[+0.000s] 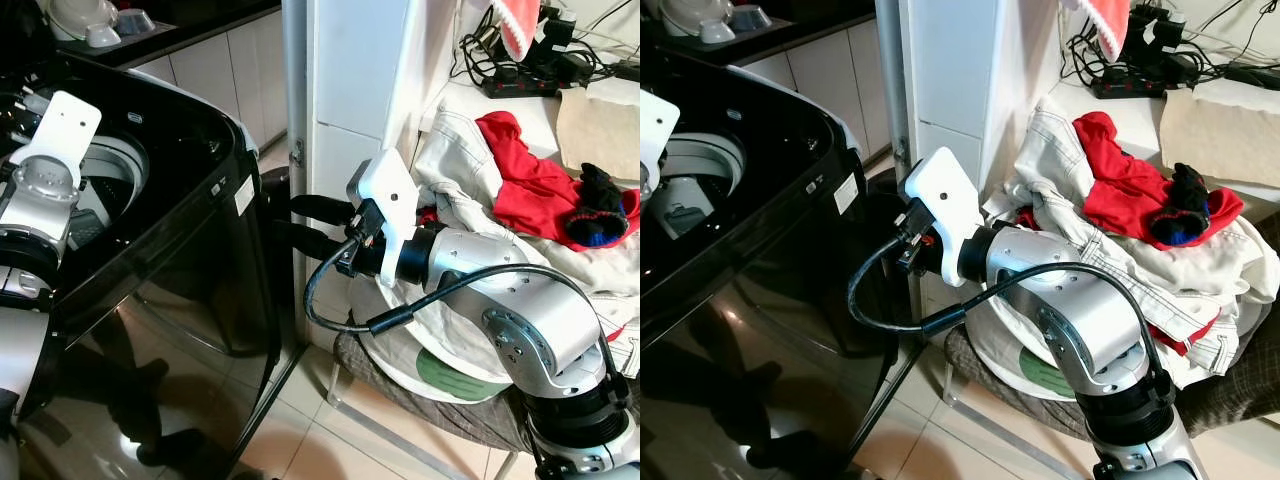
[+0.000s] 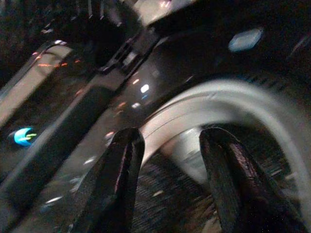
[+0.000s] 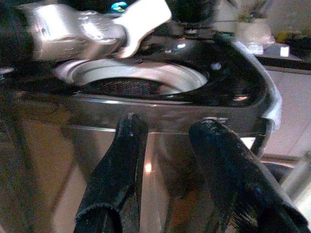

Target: Clothes washing

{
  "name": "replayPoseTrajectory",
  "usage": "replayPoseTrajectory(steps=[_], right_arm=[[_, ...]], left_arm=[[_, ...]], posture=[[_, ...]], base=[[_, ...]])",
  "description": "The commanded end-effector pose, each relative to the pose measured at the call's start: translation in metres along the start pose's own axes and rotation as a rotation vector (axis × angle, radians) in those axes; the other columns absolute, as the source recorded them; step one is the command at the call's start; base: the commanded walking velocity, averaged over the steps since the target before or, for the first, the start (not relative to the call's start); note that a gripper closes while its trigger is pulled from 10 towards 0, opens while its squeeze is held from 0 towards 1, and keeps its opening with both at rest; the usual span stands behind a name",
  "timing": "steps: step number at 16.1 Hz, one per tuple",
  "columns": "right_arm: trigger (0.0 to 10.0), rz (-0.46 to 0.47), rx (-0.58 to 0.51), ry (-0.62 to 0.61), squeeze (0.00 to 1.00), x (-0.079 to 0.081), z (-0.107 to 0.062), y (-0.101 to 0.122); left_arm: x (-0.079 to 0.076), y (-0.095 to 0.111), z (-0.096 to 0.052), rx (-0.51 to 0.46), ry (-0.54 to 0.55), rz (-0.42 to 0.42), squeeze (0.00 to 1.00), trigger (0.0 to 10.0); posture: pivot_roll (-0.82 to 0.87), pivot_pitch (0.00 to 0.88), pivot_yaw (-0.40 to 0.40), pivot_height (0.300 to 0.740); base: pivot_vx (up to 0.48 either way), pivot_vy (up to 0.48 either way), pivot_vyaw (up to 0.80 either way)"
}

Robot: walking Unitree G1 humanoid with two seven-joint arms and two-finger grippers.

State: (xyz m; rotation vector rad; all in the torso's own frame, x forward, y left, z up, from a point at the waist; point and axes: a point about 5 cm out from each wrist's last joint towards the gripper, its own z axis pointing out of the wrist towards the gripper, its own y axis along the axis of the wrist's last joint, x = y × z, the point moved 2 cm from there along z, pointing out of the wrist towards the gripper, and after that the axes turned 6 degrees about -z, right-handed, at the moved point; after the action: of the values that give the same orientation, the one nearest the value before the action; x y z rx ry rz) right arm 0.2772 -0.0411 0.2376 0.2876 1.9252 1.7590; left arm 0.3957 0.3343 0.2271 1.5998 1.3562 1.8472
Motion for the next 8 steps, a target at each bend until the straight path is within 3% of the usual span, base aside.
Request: replayPoseTrajectory(steps=[1, 2, 3, 4, 5, 6, 8], right_arm=[[10.0, -0.013, 0.002, -0.095, 0.00, -0.013, -0.005, 0.002], [10.0, -0.010, 0.005, -0.161, 0.00, -0.022, -0.006, 0.001], [10.0, -0.003, 0.023, -0.495, 0.00, -0.072, -0.023, -0.002], [10.0, -0.002, 0.034, -0.613, 0.00, -0.089, -0.033, -0.004], [10.0, -0.007, 0.045, -0.701, 1.00, -0.102, -0.043, -0.005], [10.0, -0.014, 0.091, -0.856, 1.00, -0.125, -0.069, -0.009], [10.0, -0.028, 0.131, -0.976, 1.00, -0.140, -0.091, -0.011]], left_arm=[[-0.003, 0.016, 0.000, -0.061, -0.040, -0.053, 1.00, 10.0], [-0.008, 0.022, -0.001, -0.096, -0.074, -0.086, 1.00, 10.0], [-0.046, 0.061, -0.016, -0.311, -0.357, -0.388, 0.00, 10.0], [-0.057, 0.076, -0.027, -0.405, -0.470, -0.484, 0.00, 10.0], [-0.067, 0.086, -0.038, -0.469, -0.568, -0.532, 0.00, 10.0], [-0.094, 0.096, -0.073, -0.581, -0.771, -0.500, 0.00, 10.0], [-0.109, 0.100, -0.099, -0.649, -0.878, -0.475, 0.00, 10.0]], posture=[[-0.05, 0.000, 0.030, 0.740], [-0.05, 0.000, 0.032, 0.740], [-0.06, 0.000, 0.034, 0.740], [-0.07, 0.000, 0.037, 0.740], [-0.07, 0.000, 0.037, 0.740], [-0.07, 0.000, 0.038, 0.740], [-0.07, 0.000, 0.037, 0.740]], base=[[0.000, 0.000, 0.00], [0.000, 0.000, 0.00], [0.000, 0.000, 0.00], [0.000, 0.000, 0.00], [0.000, 0.000, 0.00], [0.000, 0.000, 0.00], [0.000, 0.000, 0.00]])
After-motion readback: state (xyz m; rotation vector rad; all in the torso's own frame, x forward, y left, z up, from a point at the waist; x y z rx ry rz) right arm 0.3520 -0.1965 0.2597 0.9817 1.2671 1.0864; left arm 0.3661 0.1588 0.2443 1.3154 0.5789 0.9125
